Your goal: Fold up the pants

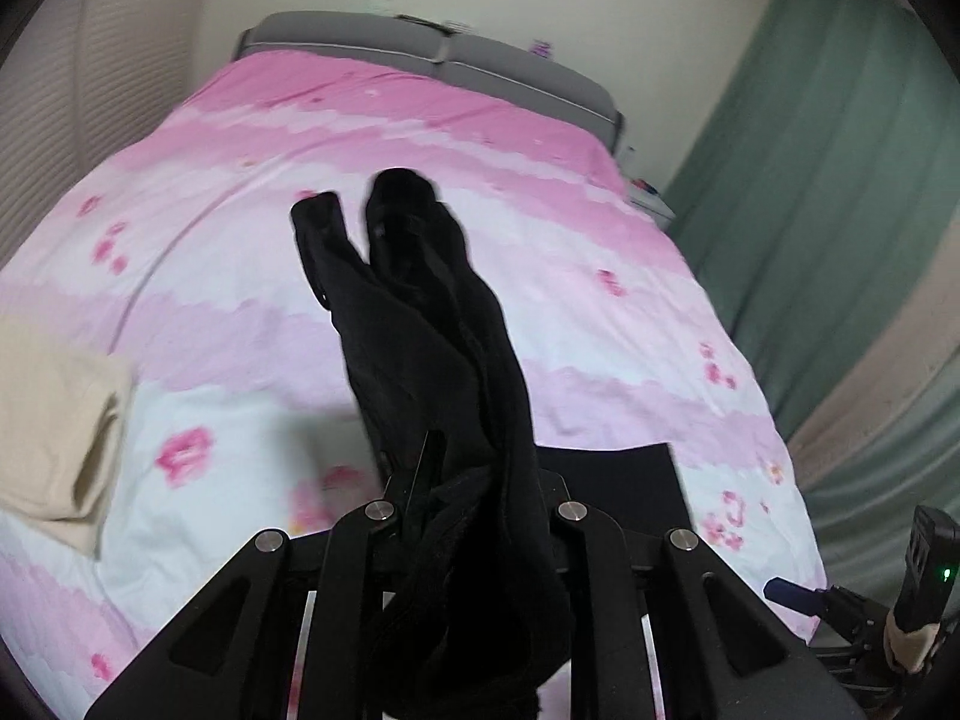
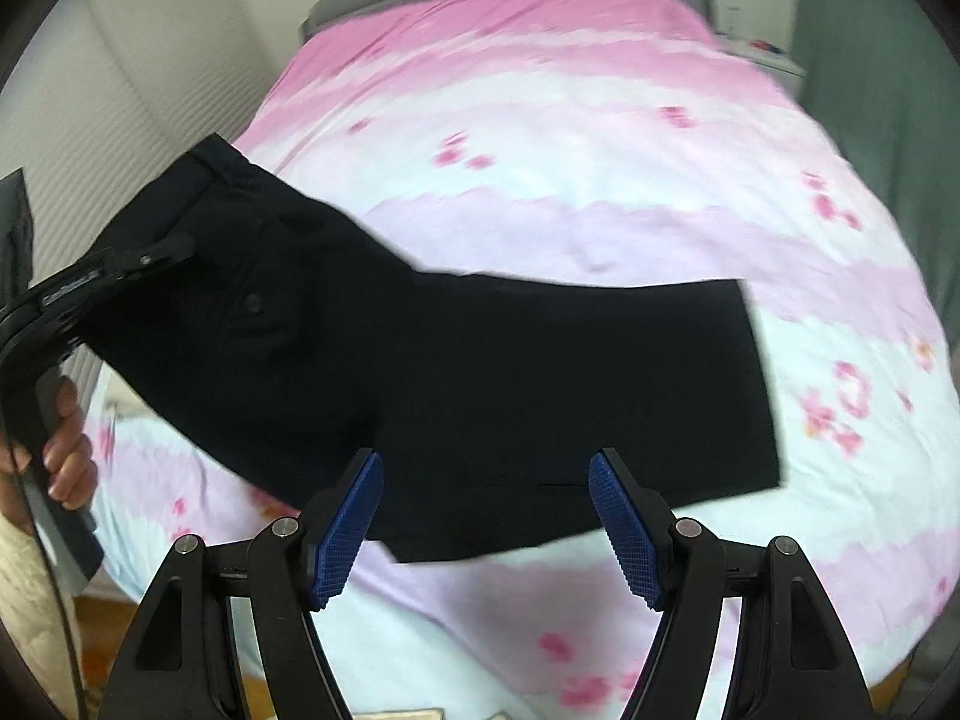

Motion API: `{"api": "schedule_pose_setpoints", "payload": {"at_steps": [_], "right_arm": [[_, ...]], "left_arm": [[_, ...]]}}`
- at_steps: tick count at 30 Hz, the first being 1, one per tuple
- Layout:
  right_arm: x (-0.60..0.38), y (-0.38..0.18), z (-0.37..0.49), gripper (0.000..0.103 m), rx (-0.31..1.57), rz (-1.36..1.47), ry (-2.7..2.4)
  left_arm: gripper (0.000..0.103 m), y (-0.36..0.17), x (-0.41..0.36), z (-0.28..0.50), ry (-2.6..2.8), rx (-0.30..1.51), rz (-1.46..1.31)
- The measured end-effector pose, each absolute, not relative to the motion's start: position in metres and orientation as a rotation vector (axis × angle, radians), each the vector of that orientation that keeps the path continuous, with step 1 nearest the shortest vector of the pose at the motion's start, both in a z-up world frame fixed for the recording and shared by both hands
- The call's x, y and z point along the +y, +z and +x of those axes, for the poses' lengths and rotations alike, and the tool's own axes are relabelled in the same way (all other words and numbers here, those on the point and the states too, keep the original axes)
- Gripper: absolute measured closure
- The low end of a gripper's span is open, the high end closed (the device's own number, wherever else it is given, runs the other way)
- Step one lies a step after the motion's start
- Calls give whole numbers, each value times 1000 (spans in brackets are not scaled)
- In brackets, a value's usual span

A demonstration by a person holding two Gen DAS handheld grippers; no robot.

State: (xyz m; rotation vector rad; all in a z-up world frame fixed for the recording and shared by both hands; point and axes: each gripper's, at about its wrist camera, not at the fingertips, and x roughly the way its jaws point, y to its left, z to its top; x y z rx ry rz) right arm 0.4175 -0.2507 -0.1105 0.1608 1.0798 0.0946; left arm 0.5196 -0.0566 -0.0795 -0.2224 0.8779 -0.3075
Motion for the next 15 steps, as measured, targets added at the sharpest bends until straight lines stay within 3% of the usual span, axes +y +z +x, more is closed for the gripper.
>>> {"api": "schedule_pose_setpoints", "payload": {"at_steps": [6, 15], "right_arm": [[-329, -99, 391, 31, 1035, 231, 11], [-418, -112, 351, 31, 1037, 305, -70]], "left_arm": [[83, -87, -157, 536, -392, 936, -180], [83, -160, -298, 546, -420, 1126, -110]]}}
